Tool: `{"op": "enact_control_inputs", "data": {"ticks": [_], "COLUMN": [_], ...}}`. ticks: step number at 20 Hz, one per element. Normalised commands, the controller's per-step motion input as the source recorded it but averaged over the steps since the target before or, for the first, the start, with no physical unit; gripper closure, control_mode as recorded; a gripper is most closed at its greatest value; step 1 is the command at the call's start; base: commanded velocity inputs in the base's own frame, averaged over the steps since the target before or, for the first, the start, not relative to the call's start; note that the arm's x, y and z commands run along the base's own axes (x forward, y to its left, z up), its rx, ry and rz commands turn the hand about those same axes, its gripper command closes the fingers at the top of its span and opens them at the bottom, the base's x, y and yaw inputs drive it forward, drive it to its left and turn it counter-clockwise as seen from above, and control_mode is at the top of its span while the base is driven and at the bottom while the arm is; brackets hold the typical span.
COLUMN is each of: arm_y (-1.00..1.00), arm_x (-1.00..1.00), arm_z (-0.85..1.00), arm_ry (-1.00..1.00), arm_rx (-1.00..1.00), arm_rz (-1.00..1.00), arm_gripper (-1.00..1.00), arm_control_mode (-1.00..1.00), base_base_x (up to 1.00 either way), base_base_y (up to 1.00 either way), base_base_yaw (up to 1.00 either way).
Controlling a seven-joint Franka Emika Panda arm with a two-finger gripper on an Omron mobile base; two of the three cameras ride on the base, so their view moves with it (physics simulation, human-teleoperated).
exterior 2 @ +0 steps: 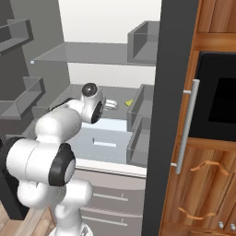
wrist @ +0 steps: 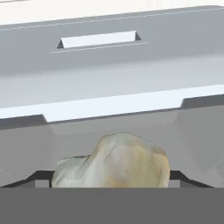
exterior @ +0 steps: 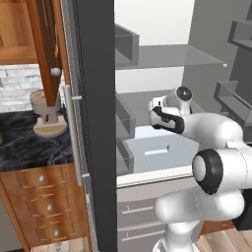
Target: Retrieve the bottle and the shaker from the cabinet and place them next to the mixing bowl on the counter. Then add garlic from the fridge to the mixing bowl.
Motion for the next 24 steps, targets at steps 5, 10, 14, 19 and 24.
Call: {"op": "enact_control_inputs", "data": {"ticks": [5,10,14,19,24], "arm_y": [0.0,0.0,-0.05,-0.01,0.01], "arm_x": [-0.74,-0.78,-0.91,-0.94,-0.68], "arm_z": [0.48,0.49,0.31,0.0,0.0], "arm_ry": [0.19,0.07,-0.05,-0.13,-0.02], "arm_rx": [0.0,0.0,0.03,0.06,0.0], "arm_rz": [-0.21,-0.18,0.05,0.2,0.2], "arm_gripper": [1.0,1.0,1.0,1.0,1.0], "arm_control_mode": [-1.0,-1.0,-1.0,-1.0,-1.0], "base_base_x": [0.0,0.0,0.0,0.0,0.0], "base_base_y": [0.0,0.0,0.0,0.0,0.0], "base_base_yaw": [0.0,0.0,0.0,0.0,0.0]}}
